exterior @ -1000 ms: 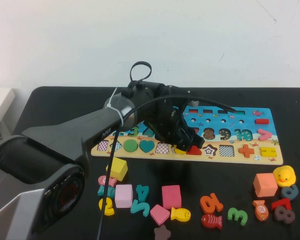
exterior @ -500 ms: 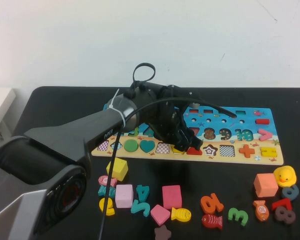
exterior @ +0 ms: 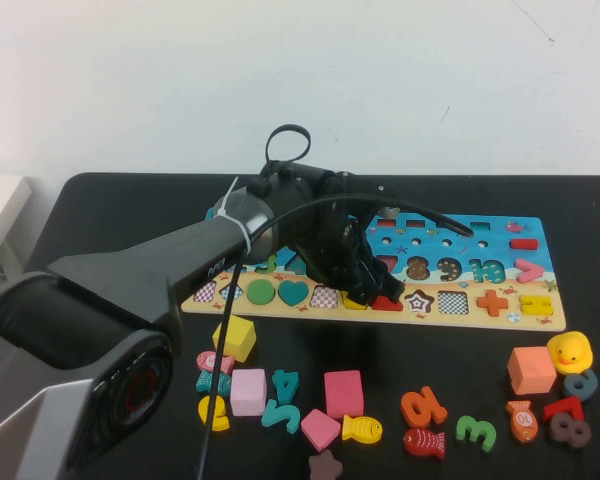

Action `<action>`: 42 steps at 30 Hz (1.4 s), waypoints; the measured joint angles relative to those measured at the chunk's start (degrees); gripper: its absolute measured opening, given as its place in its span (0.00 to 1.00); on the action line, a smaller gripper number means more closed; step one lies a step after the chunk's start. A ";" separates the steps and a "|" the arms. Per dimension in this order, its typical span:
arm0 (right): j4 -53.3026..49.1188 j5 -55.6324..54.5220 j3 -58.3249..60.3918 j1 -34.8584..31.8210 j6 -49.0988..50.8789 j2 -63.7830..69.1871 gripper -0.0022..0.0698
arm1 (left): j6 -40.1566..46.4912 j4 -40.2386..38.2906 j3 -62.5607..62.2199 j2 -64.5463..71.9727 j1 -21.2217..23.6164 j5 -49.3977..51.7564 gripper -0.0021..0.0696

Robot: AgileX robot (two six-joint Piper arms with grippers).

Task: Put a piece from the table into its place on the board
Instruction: Place the "five-pointed star" into the hole of the five-pointed star

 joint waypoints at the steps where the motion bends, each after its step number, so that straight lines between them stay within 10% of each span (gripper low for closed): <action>1: 0.00 0.00 0.00 0.00 0.00 0.00 0.06 | 0.00 0.00 0.00 0.00 0.00 0.00 0.46; 29: 0.00 0.00 0.00 0.00 0.00 0.00 0.06 | -0.03 0.92 -4.65 0.32 0.00 4.10 0.65; 42: 0.00 0.00 0.00 0.00 0.00 0.00 0.06 | -0.03 2.32 -8.06 0.74 0.00 7.51 0.08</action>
